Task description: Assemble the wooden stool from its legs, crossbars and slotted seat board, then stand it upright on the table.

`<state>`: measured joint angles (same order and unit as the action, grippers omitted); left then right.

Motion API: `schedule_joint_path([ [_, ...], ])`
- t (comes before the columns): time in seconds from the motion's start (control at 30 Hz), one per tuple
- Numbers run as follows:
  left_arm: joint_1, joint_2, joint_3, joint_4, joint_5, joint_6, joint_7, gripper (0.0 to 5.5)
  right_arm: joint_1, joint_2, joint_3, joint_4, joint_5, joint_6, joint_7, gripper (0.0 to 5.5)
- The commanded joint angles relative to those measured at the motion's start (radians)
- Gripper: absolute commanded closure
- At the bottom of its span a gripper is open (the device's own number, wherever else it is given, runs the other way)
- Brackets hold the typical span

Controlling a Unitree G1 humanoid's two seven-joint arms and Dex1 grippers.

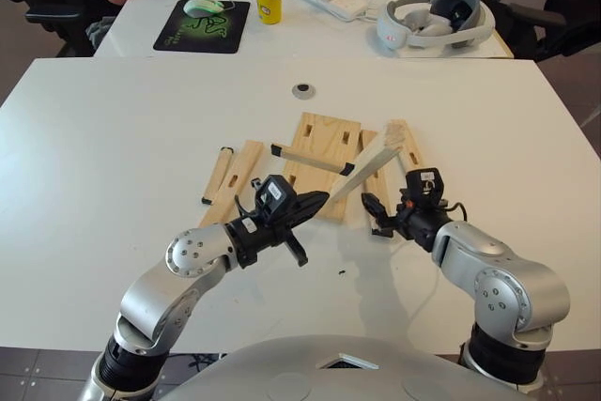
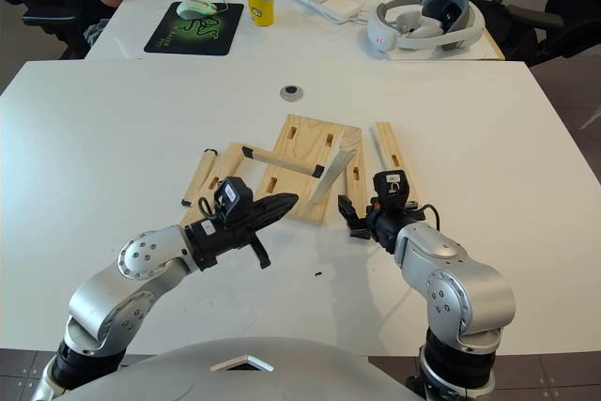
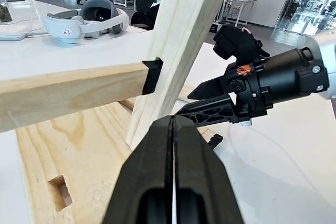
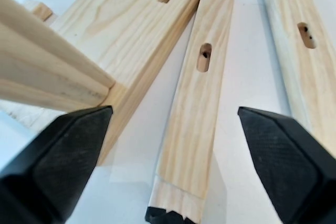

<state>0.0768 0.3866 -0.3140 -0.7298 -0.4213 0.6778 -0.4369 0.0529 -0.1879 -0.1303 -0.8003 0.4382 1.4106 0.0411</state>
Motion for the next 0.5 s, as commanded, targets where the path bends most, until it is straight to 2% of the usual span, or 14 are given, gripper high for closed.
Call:
schedule_joint_path([
  [0.03,-0.028,0.009,-0.003,0.012,-0.004,0.006,-0.018,5.5,0.037,0.013,0.032,0.027,-0.043,-0.03,-0.024,1.06],
  [0.27,-0.047,0.023,-0.001,0.026,-0.012,0.009,-0.044,5.5,0.07,0.054,0.08,0.087,-0.096,-0.109,-0.037,1.06],
  [0.5,-0.064,0.027,0.009,0.038,-0.016,0.011,-0.061,5.5,0.06,0.042,0.141,0.174,-0.149,-0.187,-0.036,1.99],
])
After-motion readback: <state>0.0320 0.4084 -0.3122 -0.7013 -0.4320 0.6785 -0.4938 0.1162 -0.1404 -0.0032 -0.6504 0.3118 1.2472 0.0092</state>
